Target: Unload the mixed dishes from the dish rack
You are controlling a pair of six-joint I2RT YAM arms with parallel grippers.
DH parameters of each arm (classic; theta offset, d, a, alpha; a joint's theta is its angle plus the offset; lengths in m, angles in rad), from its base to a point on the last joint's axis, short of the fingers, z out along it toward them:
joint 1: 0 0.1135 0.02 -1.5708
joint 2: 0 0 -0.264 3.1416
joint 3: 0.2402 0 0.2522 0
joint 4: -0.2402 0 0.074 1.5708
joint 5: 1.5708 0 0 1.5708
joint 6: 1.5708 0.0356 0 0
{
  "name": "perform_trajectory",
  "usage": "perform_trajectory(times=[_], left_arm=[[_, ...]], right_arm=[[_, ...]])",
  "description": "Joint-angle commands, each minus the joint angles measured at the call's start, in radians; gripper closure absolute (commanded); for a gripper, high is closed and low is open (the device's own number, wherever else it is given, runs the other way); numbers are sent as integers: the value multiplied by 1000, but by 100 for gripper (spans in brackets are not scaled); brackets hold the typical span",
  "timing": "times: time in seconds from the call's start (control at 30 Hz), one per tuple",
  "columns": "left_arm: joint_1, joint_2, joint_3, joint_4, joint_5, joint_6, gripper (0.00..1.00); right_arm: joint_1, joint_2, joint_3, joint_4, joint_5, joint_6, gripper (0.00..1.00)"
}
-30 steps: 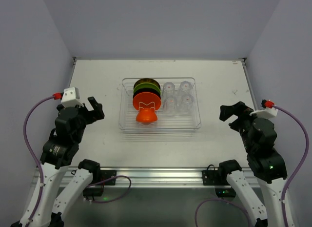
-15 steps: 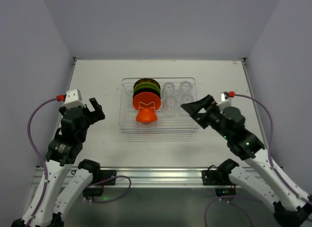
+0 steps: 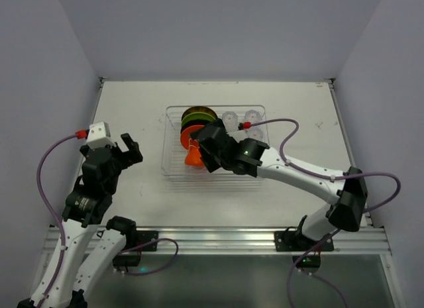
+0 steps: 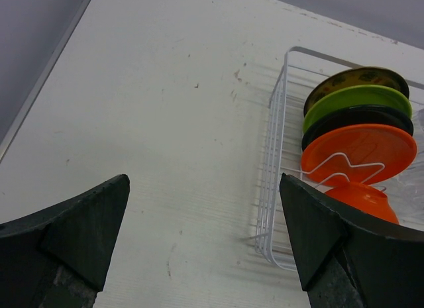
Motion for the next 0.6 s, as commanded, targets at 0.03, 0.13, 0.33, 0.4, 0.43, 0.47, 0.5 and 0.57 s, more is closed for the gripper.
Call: perform_trajectory(times=[0.03,0.13,0.33,0.4,0.43,0.47,0.5,0.57], left_arm=[[7,-25,-14,51,5,-5,0],[7,-42,-16,53,10,-7,0],[7,-50,-17,56,17,-5,0],[7,-51,-17,54,17,-5,0],[7,-51,-19,56,19,-5,0],[7,-56,-20,56,19,-5,0],[7,-59,-20,56,20,-5,0],[5,-68,-22,56,22,-5,0]], right_arm=[[17,114,132,-279,98,435,6],[18,153,137,-297,75,483,8],[23,198,120,-310,52,576,9],[23,211,111,-270,77,602,9],[23,211,86,-247,87,607,9],[23,210,75,-227,90,609,9],[23,210,71,-203,102,607,10],[23,219,88,-207,114,601,10]])
